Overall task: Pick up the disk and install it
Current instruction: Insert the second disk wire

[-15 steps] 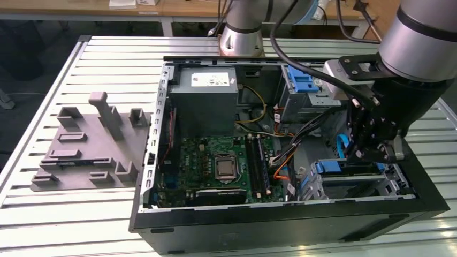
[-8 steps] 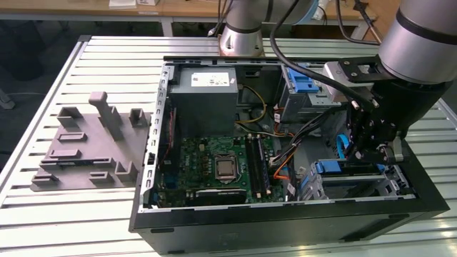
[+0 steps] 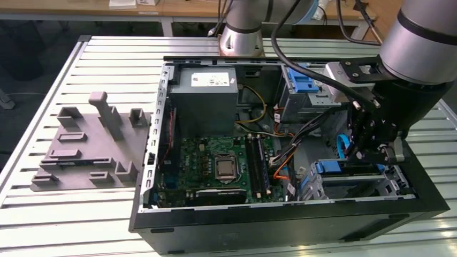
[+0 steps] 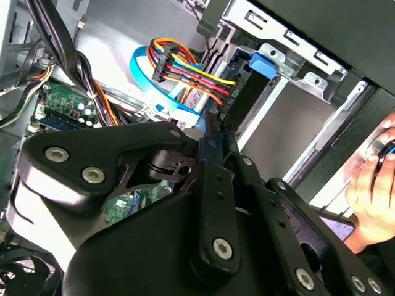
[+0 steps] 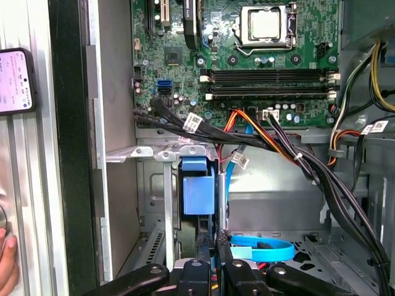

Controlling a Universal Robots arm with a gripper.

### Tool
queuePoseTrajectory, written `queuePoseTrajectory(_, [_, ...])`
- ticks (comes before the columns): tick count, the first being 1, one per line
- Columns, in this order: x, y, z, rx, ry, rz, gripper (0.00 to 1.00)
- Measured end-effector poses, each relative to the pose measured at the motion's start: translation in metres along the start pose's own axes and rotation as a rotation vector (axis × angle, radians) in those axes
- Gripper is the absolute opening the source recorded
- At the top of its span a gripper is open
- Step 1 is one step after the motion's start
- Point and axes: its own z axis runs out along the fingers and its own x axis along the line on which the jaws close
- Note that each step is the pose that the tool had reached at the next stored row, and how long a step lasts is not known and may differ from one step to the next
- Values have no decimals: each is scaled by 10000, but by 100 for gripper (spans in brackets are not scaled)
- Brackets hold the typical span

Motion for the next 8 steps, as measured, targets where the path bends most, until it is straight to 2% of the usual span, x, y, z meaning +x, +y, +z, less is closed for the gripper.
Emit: queuePoseTrajectory(8, [-1,1,26,0,-4,0,16])
